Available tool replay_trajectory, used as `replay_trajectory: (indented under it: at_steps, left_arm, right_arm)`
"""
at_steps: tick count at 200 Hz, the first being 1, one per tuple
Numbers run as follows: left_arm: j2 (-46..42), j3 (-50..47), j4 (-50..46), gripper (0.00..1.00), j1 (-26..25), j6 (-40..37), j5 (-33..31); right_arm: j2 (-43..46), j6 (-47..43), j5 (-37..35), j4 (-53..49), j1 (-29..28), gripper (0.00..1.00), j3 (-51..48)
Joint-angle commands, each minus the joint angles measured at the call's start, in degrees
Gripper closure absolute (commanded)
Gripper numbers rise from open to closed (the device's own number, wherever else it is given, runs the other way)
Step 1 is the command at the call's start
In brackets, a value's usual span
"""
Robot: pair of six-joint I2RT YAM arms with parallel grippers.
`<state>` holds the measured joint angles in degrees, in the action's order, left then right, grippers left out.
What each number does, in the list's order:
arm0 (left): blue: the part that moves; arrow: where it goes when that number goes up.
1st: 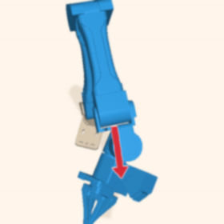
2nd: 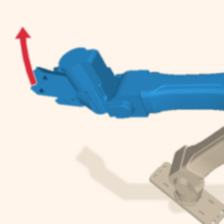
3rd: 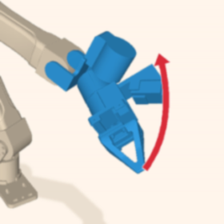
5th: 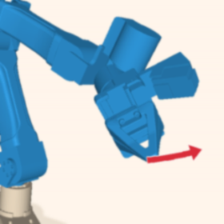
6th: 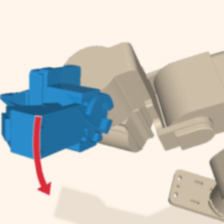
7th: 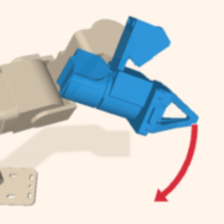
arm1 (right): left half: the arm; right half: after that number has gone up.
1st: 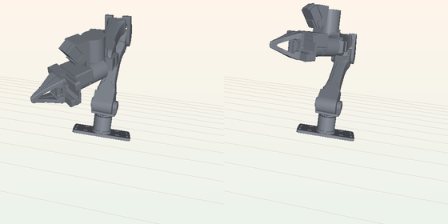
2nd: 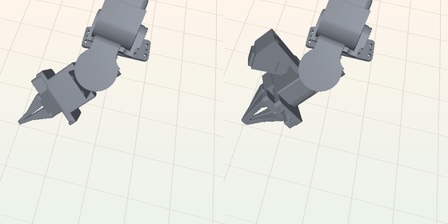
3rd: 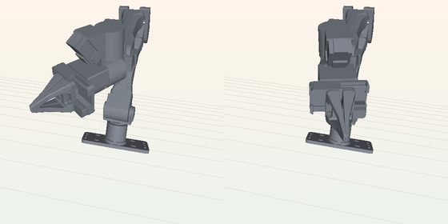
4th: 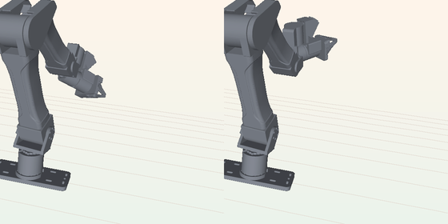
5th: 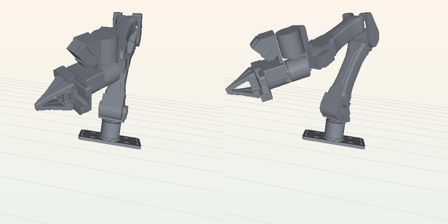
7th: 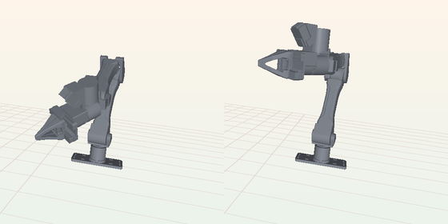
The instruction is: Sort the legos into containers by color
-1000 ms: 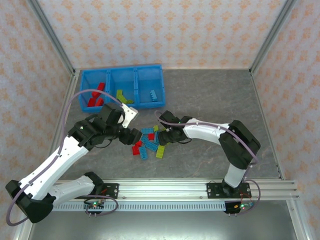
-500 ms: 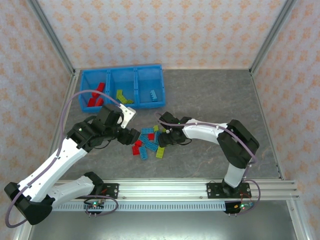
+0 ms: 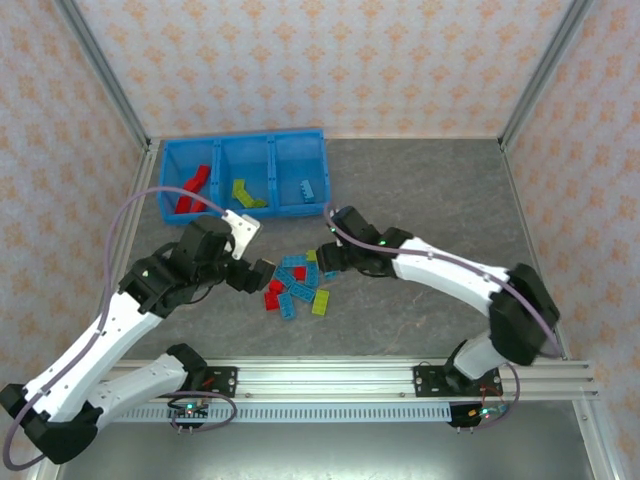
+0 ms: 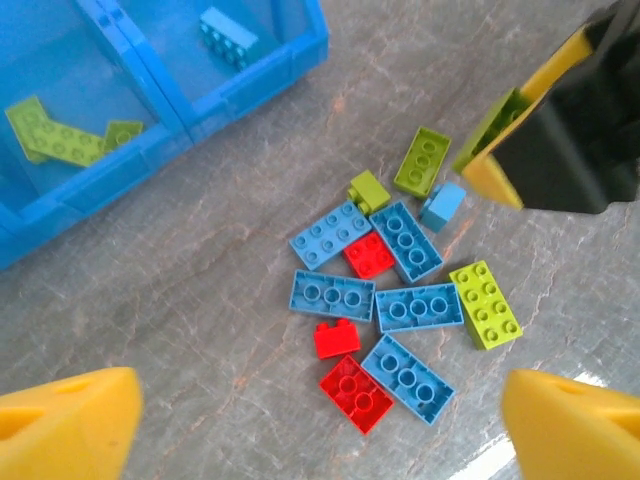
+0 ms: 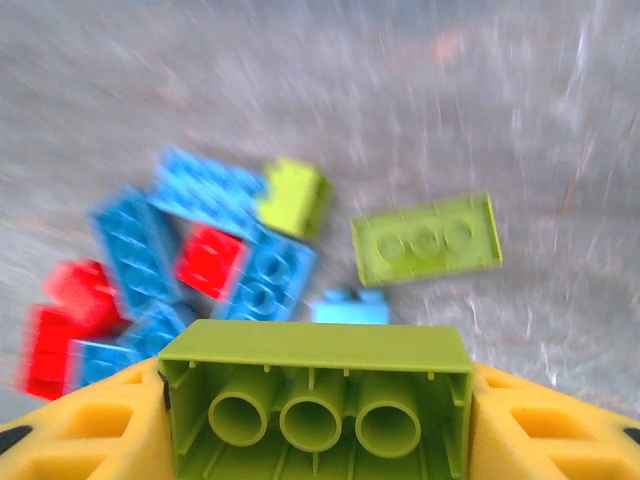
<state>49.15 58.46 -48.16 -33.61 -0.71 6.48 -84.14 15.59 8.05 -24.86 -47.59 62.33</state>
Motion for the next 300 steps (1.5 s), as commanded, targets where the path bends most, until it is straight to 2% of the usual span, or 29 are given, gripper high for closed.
replay_trajectory:
  at_steps: [1, 24, 56, 79, 110, 129, 144, 157, 167, 192, 217, 235, 257, 281, 300]
  left_arm:
    - [-4.48, -1.37, 3.43, 0.0, 0.45, -0.76, 0.04]
    - [-8.9, -2.45, 5.36, 0.0, 0.47, -0.42, -1.83]
    - [-13.46, -4.09, 6.8, 0.0, 0.59, 0.07, -9.9]
    - [-14.73, -4.36, 6.77, 0.0, 0.67, 0.27, -11.93]
    - [-14.46, -4.58, 6.68, 0.0, 0.82, 0.25, -13.42]
    - [-13.69, -4.47, 6.33, 0.0, 0.84, 0.32, -13.74]
    - [-13.55, -4.45, 6.26, 0.0, 0.88, 0.47, -13.88]
    - [-13.72, -4.63, 6.47, 0.0, 0.88, 0.53, -14.02]
    - [-13.88, -4.71, 6.47, 0.0, 0.95, 0.49, -13.99]
    - [-13.57, -4.74, 6.2, 0.0, 0.94, 0.06, -13.92]
    - [-13.0, -4.09, 5.84, 0.0, 0.92, 0.65, -13.79]
    - [-11.37, -1.85, 3.95, 0.0, 0.86, 4.0, -12.54]
    - [-7.95, 0.54, 1.14, 0.0, 0.87, 10.43, -6.81]
    - [-6.47, -2.2, 4.62, 0.0, 0.87, 17.38, 0.61]
    - [-6.0, -5.23, 7.59, 0.0, 0.7, 21.03, 4.21]
  right_arm:
    - [1.2, 0.31, -1.21, 6.71, -0.74, 0.49, 2.84]
    - [-4.88, 0.48, -0.5, 11.16, -0.75, 0.49, 10.13]
    - [-20.15, -2.97, -2.99, 14.3, -0.75, 0.49, 25.97]
    - [-31.37, -7.79, -3.73, 14.98, -0.55, 0.48, 38.31]
    - [-48.41, -14.52, -4.64, 5.63, -0.57, 0.48, 61.93]
    - [-57.4, -18.3, -6.35, -2.23, -0.57, 0.45, 76.98]
    - [-61.67, -21.11, -7.11, -5.7, -0.57, 0.36, 84.86]
    - [-62.4, -22.04, -7.53, -7.14, -0.57, 0.27, 87.46]
    - [-61.23, -22.27, -7.41, -7.54, -0.63, 0.24, 87.13]
    - [-54.72, -21.16, -6.01, -8.75, -0.66, 0.22, 82.17]
    - [-43.94, -18.37, -5.07, -9.45, -0.66, 0.23, 70.88]
    - [-32.45, -15.73, -5.16, -7.06, -0.66, 0.23, 55.34]
    - [-17.63, -10.1, -5.48, -1.35, -0.66, 0.23, 33.48]
    - [-5.01, -2.49, -5.18, 2.73, -0.66, 0.23, 13.5]
    - [1.59, 1.66, -5.57, 2.92, -0.66, 0.23, 2.73]
